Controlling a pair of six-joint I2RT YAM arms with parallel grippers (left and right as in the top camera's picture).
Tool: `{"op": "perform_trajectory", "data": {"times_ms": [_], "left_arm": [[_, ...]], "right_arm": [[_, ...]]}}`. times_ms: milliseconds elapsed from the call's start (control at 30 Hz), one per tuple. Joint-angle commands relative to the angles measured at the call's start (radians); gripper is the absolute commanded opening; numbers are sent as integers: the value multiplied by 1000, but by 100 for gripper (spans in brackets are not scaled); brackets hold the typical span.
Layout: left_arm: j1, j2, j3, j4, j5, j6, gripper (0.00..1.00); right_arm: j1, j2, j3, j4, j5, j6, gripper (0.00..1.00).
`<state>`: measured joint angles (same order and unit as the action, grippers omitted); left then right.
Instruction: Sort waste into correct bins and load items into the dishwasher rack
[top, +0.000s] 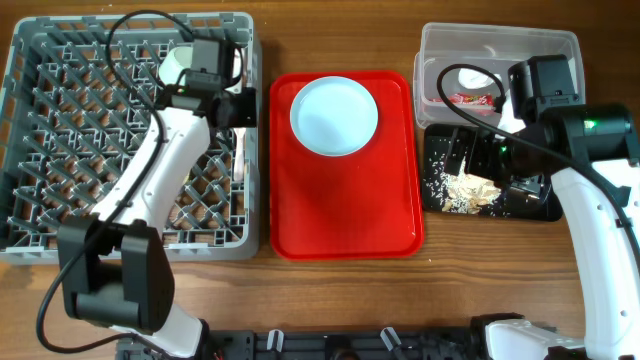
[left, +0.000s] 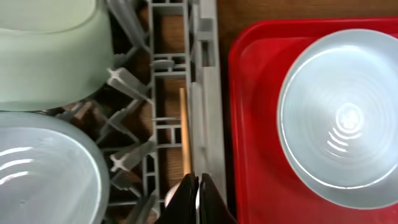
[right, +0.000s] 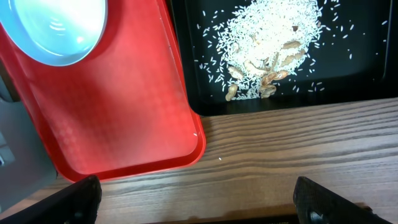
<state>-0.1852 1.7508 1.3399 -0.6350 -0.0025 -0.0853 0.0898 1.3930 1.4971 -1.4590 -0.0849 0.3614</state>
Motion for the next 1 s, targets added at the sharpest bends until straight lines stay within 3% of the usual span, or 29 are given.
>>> {"op": "perform_trajectory", "data": {"times_ms": [0,400,667,800,867,967], "left_arm": [[10,5,3,-4,10,-10,4],[14,96,3,29,8,-10,4],[12,90,3,60,6,-10,4],[-7,8,3,54,13,-10,5],[-39,-67,3,52,37,-10,39],[-123,-126,3,64,113,-9,55]], "right_arm": [[-4,-3,16,0,7,5,100],[-4,-3,16,-3,7,5,100],[-4,-3,16,-10,7,5,100],[-4,-3,16,-11,7,5,100],[-4,-3,16,-11,7,5,100],[-4,-3,16,-5,7,5,100]]}}
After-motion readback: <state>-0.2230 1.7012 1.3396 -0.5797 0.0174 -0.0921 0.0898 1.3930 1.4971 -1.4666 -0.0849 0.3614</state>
